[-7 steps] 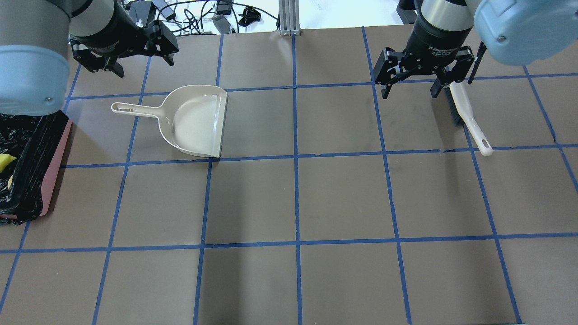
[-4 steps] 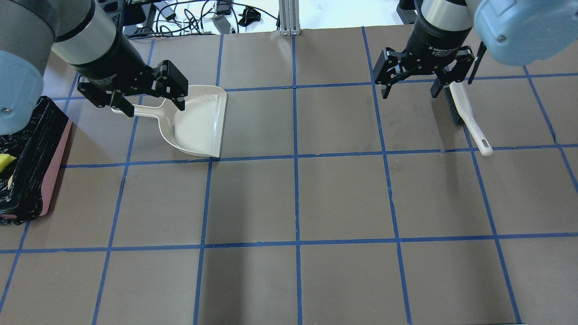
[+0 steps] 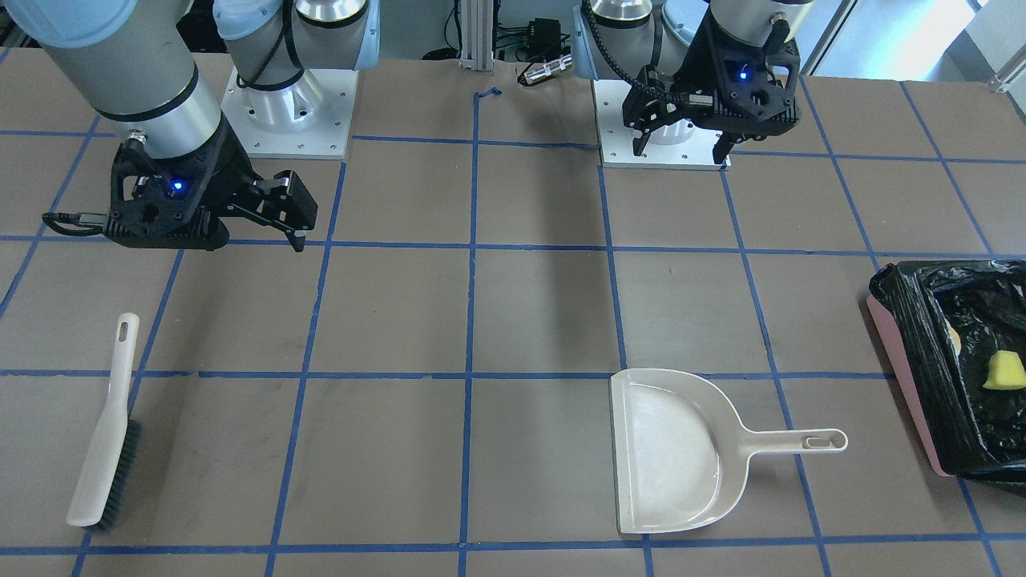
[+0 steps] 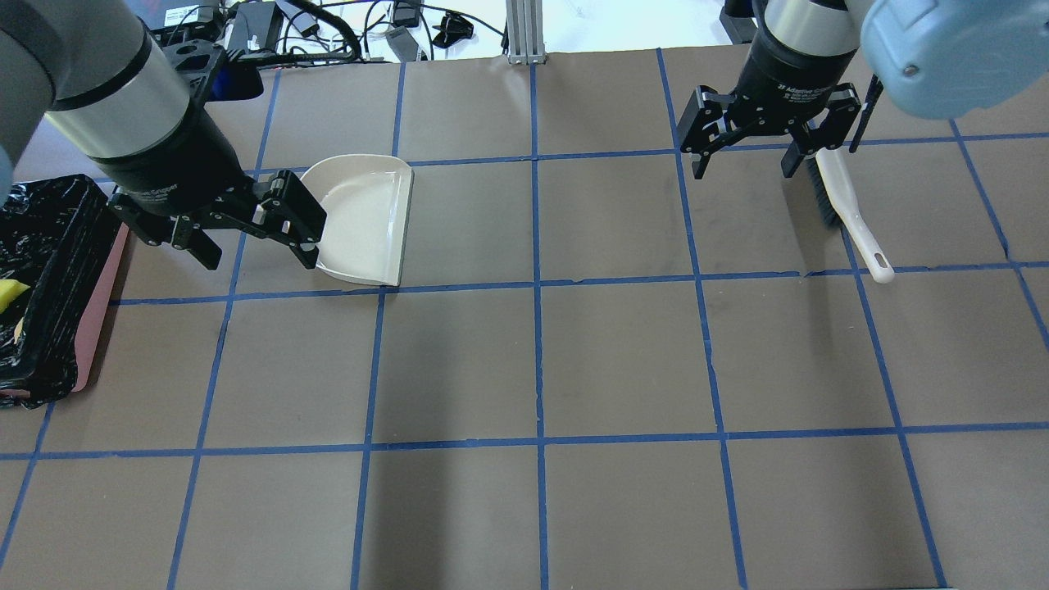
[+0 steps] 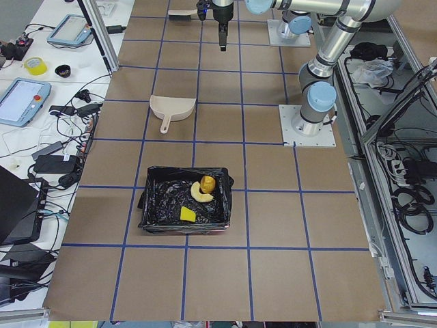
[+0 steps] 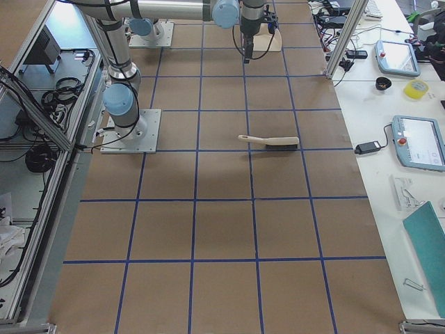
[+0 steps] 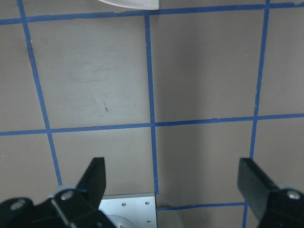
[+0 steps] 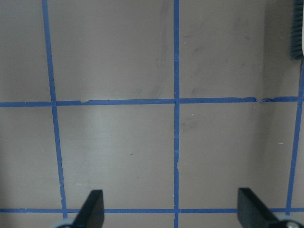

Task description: Sweep and dump trash into bin

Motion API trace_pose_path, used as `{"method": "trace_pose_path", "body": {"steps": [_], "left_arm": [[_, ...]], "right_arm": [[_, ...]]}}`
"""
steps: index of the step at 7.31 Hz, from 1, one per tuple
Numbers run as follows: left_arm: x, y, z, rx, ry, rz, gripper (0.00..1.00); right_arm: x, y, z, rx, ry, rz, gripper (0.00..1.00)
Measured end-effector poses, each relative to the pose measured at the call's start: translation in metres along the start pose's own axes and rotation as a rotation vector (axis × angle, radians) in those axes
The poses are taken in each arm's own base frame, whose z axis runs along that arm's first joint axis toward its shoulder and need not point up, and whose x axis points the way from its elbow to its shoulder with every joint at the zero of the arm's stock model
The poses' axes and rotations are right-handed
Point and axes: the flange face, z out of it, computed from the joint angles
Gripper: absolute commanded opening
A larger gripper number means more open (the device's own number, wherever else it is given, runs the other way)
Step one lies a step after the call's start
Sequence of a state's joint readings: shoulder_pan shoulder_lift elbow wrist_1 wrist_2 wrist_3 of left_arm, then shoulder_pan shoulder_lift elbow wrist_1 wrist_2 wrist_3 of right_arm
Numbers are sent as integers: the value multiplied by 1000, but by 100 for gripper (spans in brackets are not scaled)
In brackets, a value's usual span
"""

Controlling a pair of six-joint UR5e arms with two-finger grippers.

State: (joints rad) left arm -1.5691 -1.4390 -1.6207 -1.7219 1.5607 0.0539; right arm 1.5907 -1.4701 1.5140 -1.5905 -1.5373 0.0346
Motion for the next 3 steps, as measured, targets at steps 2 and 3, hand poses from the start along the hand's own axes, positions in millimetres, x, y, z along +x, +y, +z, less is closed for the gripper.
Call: {"method": "trace_pose_path", "body": {"steps": [2,3], "left_arm": [[-4,-2,0,6,-22,-3,100],[-6,-5,1,9,-23,-6,100]], "right_arm": [[0,0,0,0,0,0,100],[0,0,0,-1,0,0,100]]}}
